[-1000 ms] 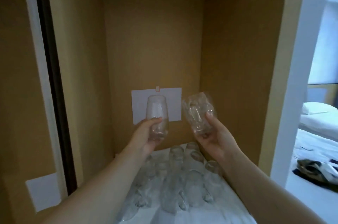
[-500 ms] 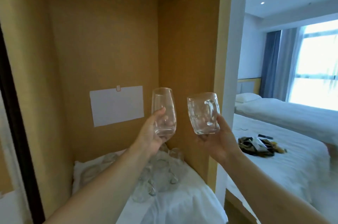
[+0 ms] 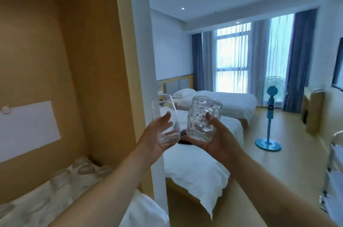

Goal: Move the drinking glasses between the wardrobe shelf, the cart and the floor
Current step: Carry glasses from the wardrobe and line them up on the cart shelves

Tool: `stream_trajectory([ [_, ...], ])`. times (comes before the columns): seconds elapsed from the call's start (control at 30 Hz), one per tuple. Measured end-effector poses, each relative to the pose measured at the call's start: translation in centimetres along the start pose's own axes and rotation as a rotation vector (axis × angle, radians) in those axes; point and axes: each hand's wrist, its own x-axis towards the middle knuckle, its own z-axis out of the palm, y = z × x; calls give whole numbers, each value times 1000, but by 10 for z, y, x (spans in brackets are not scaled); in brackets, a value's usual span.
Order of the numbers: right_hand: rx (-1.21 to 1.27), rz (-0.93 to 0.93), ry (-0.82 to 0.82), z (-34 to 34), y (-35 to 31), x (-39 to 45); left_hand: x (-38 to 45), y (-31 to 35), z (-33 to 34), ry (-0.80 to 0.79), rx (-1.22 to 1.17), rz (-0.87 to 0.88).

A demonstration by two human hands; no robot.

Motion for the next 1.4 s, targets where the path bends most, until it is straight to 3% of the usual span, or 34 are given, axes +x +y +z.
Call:
stream_trajectory([
  [0.17, -32, -122, 162, -58, -55, -26, 43, -40, 62, -125, 43, -45],
  [0.33, -167, -112, 257, -116, -97, -51, 81, -79, 126, -134, 60, -122],
  [0.6, -102, -168, 189, -215, -156, -73, 146, -152, 216, -186, -72, -301],
  [0.87, -91, -151, 312, -305, -202, -85, 199, -205, 287, -208, 100, -305],
  [1.3, -101, -218, 490, -383, -239, -93, 275, -278, 359, -422, 262, -408],
  [1.4, -132, -252, 612, -401, -245, -88, 305, -295, 379, -480, 229, -457],
])
